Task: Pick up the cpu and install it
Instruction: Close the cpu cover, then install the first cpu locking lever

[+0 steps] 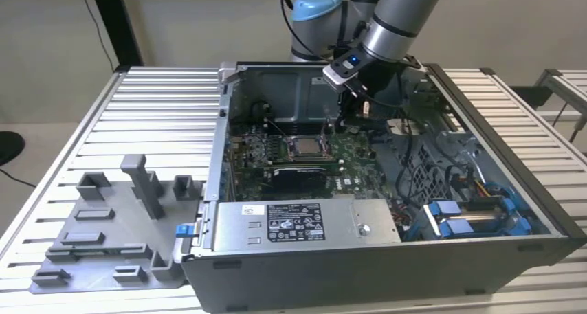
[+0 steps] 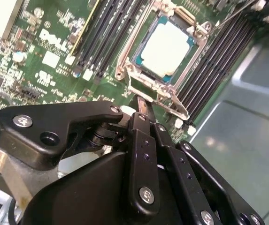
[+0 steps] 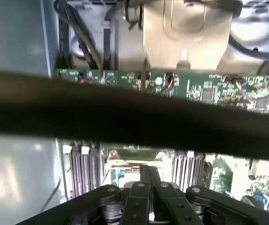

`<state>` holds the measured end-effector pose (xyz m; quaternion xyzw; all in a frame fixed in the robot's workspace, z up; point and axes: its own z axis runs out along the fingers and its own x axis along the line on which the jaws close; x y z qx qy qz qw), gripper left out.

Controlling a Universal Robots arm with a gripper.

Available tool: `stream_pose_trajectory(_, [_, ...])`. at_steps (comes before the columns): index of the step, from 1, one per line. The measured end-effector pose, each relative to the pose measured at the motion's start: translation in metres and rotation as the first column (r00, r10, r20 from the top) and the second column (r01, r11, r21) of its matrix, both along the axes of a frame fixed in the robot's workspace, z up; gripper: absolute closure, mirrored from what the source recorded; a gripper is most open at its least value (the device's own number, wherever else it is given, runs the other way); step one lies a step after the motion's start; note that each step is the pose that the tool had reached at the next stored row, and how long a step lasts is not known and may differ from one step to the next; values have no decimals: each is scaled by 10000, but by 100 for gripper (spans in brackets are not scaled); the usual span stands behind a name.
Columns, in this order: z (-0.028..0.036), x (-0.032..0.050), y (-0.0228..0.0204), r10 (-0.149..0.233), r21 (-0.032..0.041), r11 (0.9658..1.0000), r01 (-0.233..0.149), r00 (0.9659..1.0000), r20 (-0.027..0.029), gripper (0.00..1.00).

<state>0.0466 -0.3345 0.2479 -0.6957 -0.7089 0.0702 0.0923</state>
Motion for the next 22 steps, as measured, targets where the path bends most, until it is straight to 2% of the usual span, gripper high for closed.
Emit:
stream_pose_trajectory(11, [0, -261, 0, -1, 0, 10000, 1, 10000, -94, 100])
stream_pose_trajectory(13, [1, -286, -1, -1, 0, 10000, 1, 9999, -111, 100])
stream_pose_trajectory(17, [0, -299, 1, -1, 1, 10000, 1, 9999, -112, 100])
stream_pose_trajectory(22, [-17, -435, 1, 0, -1, 10000, 0, 9999, -112, 100])
